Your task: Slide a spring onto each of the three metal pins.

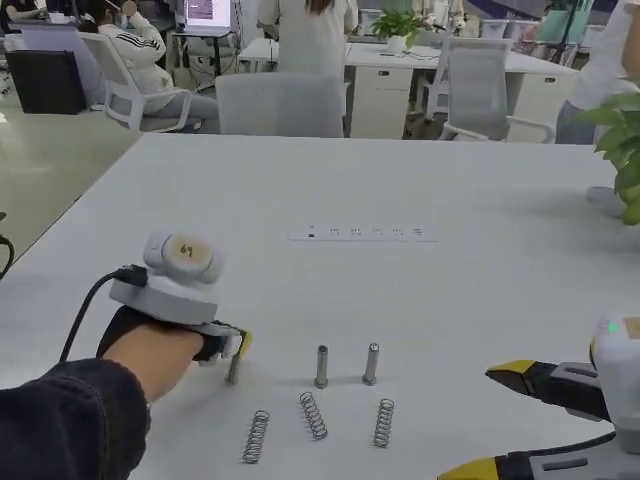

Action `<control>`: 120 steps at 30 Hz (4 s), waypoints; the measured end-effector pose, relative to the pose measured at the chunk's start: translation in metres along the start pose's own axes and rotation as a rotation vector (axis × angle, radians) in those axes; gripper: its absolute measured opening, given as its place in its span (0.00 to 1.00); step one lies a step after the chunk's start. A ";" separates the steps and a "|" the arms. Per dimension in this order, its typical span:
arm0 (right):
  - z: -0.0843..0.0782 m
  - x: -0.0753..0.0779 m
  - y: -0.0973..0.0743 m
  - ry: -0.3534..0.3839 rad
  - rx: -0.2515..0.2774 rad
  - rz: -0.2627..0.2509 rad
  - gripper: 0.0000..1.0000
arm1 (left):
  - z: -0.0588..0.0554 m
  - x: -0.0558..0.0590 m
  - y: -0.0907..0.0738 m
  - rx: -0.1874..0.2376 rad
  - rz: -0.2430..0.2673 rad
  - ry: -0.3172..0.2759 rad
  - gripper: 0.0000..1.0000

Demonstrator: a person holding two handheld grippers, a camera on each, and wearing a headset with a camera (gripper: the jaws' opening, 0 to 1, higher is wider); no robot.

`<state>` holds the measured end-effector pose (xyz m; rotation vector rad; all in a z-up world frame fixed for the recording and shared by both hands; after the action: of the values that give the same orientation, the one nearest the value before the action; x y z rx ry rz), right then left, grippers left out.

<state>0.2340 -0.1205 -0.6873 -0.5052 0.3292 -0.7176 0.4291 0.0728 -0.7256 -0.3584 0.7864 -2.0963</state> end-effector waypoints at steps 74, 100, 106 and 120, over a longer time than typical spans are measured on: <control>0.006 -0.003 0.002 -0.017 -0.010 0.013 0.81 | -0.002 0.012 -0.012 0.016 -0.034 0.052 0.06; 0.008 -0.004 0.002 -0.023 -0.008 0.012 0.81 | 0.006 0.008 -0.025 0.083 -0.018 0.014 0.24; 0.008 -0.004 0.002 -0.024 -0.007 0.013 0.81 | 0.008 0.011 -0.035 0.102 -0.027 -0.010 0.25; 0.010 -0.005 0.002 -0.027 -0.003 0.017 0.81 | -0.004 0.022 -0.056 0.104 -0.041 -0.051 0.23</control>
<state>0.2365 -0.1126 -0.6800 -0.5134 0.3091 -0.6934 0.3795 0.0821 -0.6925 -0.3726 0.6423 -2.1480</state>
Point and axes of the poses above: the centre of the closed fingertips' face, and the gripper's own axes: y roughly forward along the fingers, x roughly to its right, z roughly out of its top, the point moved 3 cm from there along -y, roughly backward along the fingers, and after that the axes turned 8 degrees about z, right-handed, at the moved point
